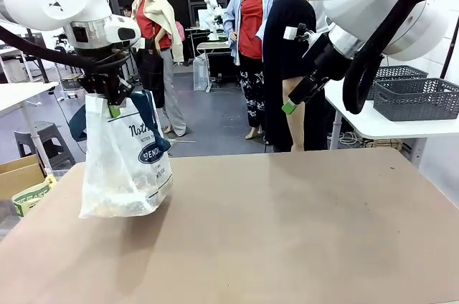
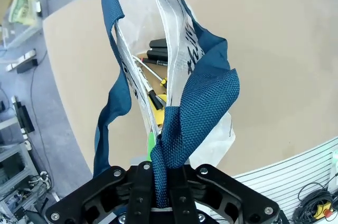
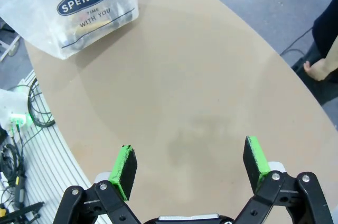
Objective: Transfer purchased items from the store into the shopping bag.
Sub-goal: Move the Reusable shopping bag to the right side of the table.
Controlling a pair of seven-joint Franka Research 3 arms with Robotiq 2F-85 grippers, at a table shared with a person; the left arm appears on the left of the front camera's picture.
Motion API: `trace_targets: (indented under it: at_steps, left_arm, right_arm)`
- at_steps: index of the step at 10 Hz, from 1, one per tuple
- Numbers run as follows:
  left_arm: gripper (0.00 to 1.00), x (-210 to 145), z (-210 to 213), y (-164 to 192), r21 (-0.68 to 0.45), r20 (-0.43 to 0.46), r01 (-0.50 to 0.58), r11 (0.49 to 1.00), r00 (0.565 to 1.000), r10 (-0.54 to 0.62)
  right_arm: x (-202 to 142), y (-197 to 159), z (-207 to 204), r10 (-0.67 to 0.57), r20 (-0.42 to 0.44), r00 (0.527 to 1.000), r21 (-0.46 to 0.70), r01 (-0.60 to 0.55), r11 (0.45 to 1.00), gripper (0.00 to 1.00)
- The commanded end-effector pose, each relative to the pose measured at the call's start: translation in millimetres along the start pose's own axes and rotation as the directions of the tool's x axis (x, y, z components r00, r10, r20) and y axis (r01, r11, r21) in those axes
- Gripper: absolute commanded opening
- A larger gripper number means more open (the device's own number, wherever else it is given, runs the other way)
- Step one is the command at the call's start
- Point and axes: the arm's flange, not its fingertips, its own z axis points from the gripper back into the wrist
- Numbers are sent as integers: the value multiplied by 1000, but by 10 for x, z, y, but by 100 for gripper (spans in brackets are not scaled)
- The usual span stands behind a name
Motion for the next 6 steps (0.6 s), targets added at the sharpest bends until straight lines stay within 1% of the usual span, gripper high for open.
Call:
trace_targets:
  at_steps: [1, 3, 5, 6]
  left_arm:
    - [0, 69, 46, 318, 17, 42, -38, 999, 998, 38]
    - [0, 111, 80, 610, 29, 98, -52, 998, 994, 49]
    - [0, 138, 38, 918, 49, 175, -83, 995, 982, 73]
    - [0, 134, 11, 1071, 68, 207, -79, 995, 976, 64]
  right_arm:
    - [36, -5, -2, -10, -17, 1000, -1, 10, 1000, 100]
    - [36, -5, -2, -10, -17, 1000, -1, 10, 1000, 100]
    - [36, -5, -2, -10, -17, 1000, -1, 10, 1000, 100]
    - [36, -5, -2, -10, -17, 1000, -1, 10, 1000, 100]
